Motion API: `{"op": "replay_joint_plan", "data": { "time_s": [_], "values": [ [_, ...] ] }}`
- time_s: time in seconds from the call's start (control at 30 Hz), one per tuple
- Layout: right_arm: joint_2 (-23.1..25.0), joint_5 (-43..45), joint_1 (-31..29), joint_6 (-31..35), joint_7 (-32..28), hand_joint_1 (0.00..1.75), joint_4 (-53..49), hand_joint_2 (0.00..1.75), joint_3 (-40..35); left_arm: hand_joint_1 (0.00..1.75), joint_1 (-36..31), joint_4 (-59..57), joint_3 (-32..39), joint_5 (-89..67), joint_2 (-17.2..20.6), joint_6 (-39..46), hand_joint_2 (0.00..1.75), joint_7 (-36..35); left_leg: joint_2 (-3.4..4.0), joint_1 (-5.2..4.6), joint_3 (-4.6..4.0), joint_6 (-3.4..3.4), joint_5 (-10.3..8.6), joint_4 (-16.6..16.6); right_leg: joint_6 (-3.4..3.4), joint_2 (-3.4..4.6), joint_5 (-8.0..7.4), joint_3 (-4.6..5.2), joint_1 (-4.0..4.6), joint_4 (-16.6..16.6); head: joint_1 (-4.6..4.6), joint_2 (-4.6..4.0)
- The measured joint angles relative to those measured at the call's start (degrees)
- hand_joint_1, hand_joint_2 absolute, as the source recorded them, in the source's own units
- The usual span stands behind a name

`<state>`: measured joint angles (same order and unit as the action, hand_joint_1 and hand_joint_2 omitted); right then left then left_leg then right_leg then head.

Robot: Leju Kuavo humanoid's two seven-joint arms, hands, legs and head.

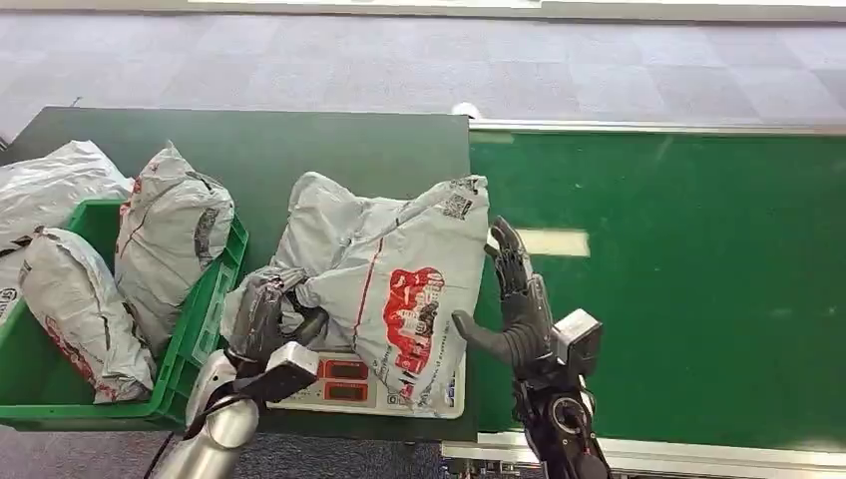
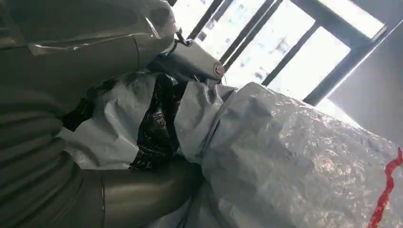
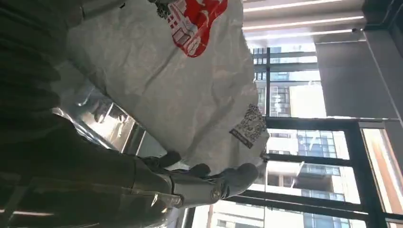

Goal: Moved the parcel from conveyor to table for the left to box.

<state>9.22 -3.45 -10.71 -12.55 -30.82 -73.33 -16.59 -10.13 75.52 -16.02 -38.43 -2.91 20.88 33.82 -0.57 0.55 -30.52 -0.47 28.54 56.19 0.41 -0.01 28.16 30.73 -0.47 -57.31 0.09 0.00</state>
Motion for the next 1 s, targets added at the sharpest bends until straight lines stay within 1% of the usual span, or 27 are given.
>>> {"op": "replay_joint_plan", "data": {
  "time_s": [0.03,0.2,0.4,0.6,0.67,0.8,1.0],
  "values": [
    [0.00,0.07,-0.06,-0.02,0.00,0.00,0.02,1.75,0.00,1.75,0.32,0.72,0.00,0.00,-0.07,1.46,0.00,0.70,0.00,0.00,-0.03,0.00,0.00,0.00,0.00,0.00,0.00,0.02,0.00,0.00,0.00,0.00],
    [0.15,0.46,-0.54,-0.07,-0.07,0.00,0.57,1.75,0.20,1.75,1.70,4.81,0.02,2.36,-0.35,8.52,0.00,5.49,-0.01,0.00,-0.10,0.00,0.00,0.00,0.00,0.00,0.00,0.09,0.00,0.00,0.00,0.00],
    [0.57,0.59,-0.68,-0.02,-0.15,0.00,1.27,1.75,0.44,1.75,2.89,10.23,0.26,0.24,-0.28,18.25,0.00,6.12,-0.01,0.00,-0.11,0.00,0.00,0.00,0.00,0.00,0.00,0.10,0.00,0.00,0.00,0.00],
    [0.61,0.59,-0.68,0.00,-0.22,0.00,1.60,1.75,0.55,1.75,3.57,14.69,1.71,-2.43,-0.59,18.81,0.00,6.14,-0.01,0.00,-0.12,0.00,0.00,0.00,0.00,0.00,0.00,0.09,0.00,-0.01,0.00,0.00],
    [0.61,0.59,-0.69,0.20,-0.24,0.00,1.68,1.75,0.57,1.75,4.08,16.94,3.76,-8.03,-1.66,18.83,0.00,6.14,0.00,0.00,-0.12,0.00,0.00,0.00,0.00,0.00,0.00,0.10,0.00,-0.01,0.00,0.00],
    [0.61,0.59,-0.74,0.74,-0.26,0.00,1.95,1.75,0.59,1.75,4.12,21.63,11.66,-21.22,-5.28,18.94,0.00,6.16,0.01,0.00,-0.12,0.00,0.00,0.00,0.00,0.01,0.00,0.12,0.00,-0.01,0.02,0.00],
    [0.35,0.85,-0.09,1.25,-0.63,0.00,1.97,1.75,0.92,1.75,4.01,26.12,23.24,-25.59,-8.15,18.97,0.00,6.16,0.06,0.03,-0.12,-0.01,0.00,-0.01,0.00,0.03,0.00,0.16,0.04,-0.01,0.00,0.00]
  ]
}}
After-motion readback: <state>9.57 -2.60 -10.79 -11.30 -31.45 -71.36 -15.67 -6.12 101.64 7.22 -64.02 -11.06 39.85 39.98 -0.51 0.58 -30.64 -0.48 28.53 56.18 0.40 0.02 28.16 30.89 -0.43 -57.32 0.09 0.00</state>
